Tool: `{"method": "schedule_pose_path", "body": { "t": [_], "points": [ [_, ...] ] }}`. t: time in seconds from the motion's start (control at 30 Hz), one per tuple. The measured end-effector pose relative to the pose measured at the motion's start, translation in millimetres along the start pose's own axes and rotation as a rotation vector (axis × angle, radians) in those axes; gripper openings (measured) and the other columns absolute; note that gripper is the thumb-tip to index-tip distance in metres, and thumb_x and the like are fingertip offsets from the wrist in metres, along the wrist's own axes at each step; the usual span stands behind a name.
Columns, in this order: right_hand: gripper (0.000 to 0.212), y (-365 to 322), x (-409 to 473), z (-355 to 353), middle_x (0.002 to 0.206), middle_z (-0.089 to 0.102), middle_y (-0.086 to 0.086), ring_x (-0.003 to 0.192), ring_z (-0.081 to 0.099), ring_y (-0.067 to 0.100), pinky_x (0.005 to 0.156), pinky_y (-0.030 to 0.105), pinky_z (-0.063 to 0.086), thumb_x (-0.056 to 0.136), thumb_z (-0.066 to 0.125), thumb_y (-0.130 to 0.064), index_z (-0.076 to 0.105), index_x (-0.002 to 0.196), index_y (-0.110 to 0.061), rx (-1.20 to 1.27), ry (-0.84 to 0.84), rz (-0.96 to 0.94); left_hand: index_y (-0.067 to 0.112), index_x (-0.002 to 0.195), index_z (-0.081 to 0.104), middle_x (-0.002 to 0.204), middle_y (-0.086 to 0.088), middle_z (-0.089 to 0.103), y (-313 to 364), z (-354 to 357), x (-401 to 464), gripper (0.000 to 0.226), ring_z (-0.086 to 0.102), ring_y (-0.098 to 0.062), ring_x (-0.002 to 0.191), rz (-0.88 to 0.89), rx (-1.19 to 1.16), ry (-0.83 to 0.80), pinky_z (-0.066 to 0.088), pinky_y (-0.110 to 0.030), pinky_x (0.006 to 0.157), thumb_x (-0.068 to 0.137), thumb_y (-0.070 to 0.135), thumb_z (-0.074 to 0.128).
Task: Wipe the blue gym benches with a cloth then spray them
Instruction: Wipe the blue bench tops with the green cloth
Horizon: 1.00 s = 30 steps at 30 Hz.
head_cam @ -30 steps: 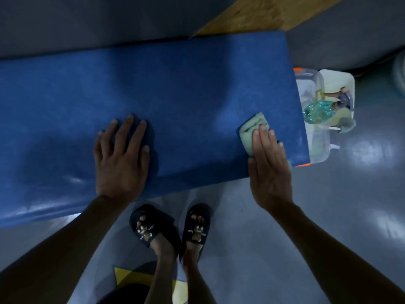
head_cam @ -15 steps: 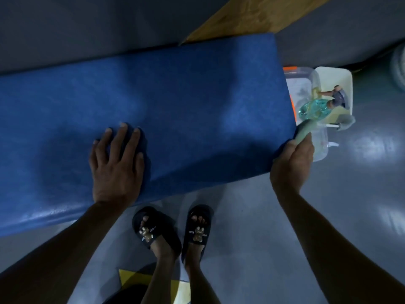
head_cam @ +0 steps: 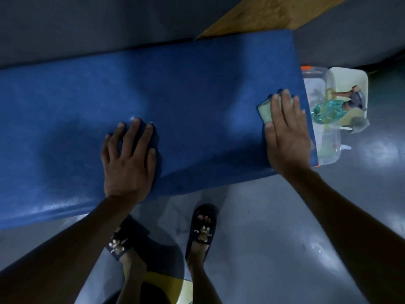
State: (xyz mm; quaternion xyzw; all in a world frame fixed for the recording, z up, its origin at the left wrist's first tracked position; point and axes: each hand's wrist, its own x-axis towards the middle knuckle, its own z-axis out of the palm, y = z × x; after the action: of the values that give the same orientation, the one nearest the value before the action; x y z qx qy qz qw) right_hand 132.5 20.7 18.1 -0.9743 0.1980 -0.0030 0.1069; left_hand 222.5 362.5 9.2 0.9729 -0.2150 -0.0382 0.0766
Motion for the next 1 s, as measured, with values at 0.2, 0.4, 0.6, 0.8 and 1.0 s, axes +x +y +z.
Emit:
{"method": "schedule_pose_path", "body": {
  "t": [0.2, 0.4, 0.6, 0.8, 1.0],
  "points": [
    [0.059, -129, -26, 37, 0.165, 0.018, 0.014, 0.153, 0.016, 0.032, 0.124, 0.048, 0.014, 0.103, 0.030, -0.029, 0.023, 0.158, -0.008, 0.080, 0.055, -0.025, 0.022, 0.154, 0.037, 0.162, -0.004, 0.031, -2, -2, -1, 0.052, 0.022, -0.036, 0.149, 0.020, -0.023, 0.028, 0.013, -0.052, 0.121, 0.104, 0.038, 0.034],
    [0.055, -73, -30, 25, 0.166, 0.019, 0.009, 0.153, 0.017, 0.028, 0.121, 0.050, 0.022, 0.105, 0.027, -0.026, 0.019, 0.159, -0.015, -0.066, -0.085, -0.390, 0.021, 0.153, 0.040, 0.160, -0.004, 0.036, -17, -16, 1, 0.050, 0.029, -0.033, 0.146, 0.086, -0.161, 0.005, 0.024, -0.054, 0.118, 0.105, 0.037, 0.037],
    [0.061, -111, -24, 26, 0.167, 0.013, 0.012, 0.153, 0.012, 0.034, 0.123, 0.050, 0.014, 0.104, 0.020, -0.034, 0.018, 0.159, -0.006, 0.048, 0.098, 0.345, 0.020, 0.153, 0.039, 0.158, -0.006, 0.038, -75, -33, -18, 0.050, 0.033, -0.033, 0.143, 0.079, -0.191, 0.053, 0.029, -0.052, 0.112, 0.105, 0.033, 0.038],
    [0.057, -256, -92, 60, 0.166, 0.017, 0.012, 0.154, 0.012, 0.031, 0.125, 0.047, 0.013, 0.105, 0.032, -0.027, 0.024, 0.157, -0.006, 0.064, 0.003, -0.096, 0.018, 0.154, 0.037, 0.162, -0.005, 0.033, -131, -38, -46, 0.051, 0.028, -0.032, 0.146, 0.034, -0.169, -0.002, 0.026, -0.053, 0.115, 0.105, 0.033, 0.037],
    [0.055, -165, -69, 38, 0.166, 0.019, 0.012, 0.153, 0.017, 0.031, 0.123, 0.051, 0.018, 0.106, 0.028, -0.026, 0.024, 0.157, -0.007, -0.085, -0.042, -0.198, 0.016, 0.154, 0.036, 0.161, -0.007, 0.033, -164, -43, -47, 0.052, 0.027, -0.034, 0.146, 0.019, -0.157, 0.023, 0.026, -0.056, 0.114, 0.105, 0.034, 0.036]
  ]
}}
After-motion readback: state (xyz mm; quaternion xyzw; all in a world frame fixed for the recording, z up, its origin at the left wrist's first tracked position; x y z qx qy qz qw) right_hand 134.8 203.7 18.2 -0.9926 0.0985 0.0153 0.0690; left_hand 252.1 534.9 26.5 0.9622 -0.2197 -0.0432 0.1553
